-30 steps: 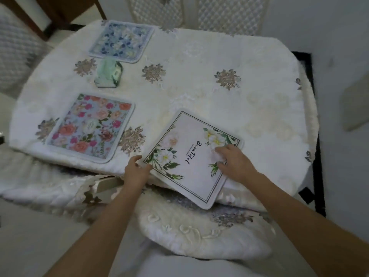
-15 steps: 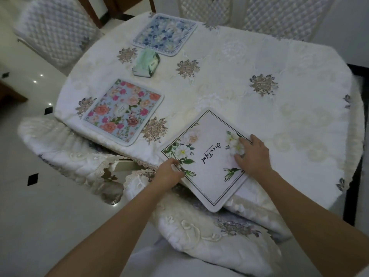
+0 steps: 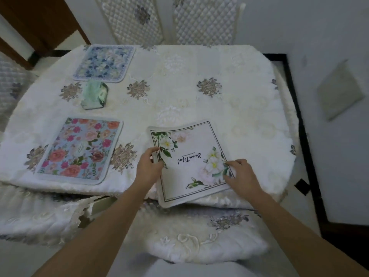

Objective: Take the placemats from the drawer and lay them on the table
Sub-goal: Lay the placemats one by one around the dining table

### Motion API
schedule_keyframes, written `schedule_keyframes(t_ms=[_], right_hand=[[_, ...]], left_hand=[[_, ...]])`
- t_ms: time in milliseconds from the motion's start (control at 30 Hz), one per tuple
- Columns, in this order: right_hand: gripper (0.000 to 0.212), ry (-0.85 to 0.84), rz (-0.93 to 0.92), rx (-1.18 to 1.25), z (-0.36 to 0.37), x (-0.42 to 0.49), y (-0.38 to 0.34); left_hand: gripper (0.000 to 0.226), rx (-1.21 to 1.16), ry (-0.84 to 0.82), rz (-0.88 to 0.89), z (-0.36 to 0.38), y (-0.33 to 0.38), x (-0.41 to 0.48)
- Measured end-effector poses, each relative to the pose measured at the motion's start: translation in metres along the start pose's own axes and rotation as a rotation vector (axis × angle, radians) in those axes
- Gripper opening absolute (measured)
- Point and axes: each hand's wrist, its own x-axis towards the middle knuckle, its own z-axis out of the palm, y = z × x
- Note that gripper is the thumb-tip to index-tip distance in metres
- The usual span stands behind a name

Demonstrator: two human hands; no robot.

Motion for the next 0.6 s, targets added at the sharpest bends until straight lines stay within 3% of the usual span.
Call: schedule_keyframes(t_ms=[300, 467, 600], right_hand=[[0.045, 0.033, 0.257, 0.206, 0.027, -0.024, -0.021], [0.043, 0.078, 0.191, 0.161, 0.03, -0.01, -0.043], [0.042, 0.155, 0.142, 0.192, 0.018, 0.02, -0.055]], left_hand=[[0.044, 0.01, -0.072, 0.043, -0.013, -0.024, 0.027], [0.049, 0.164, -0.183, 0.087, -0.019, -0.043, 0.033], [0.065, 0.331, -0.147, 0.138, -0.029, -0.051, 0.047]])
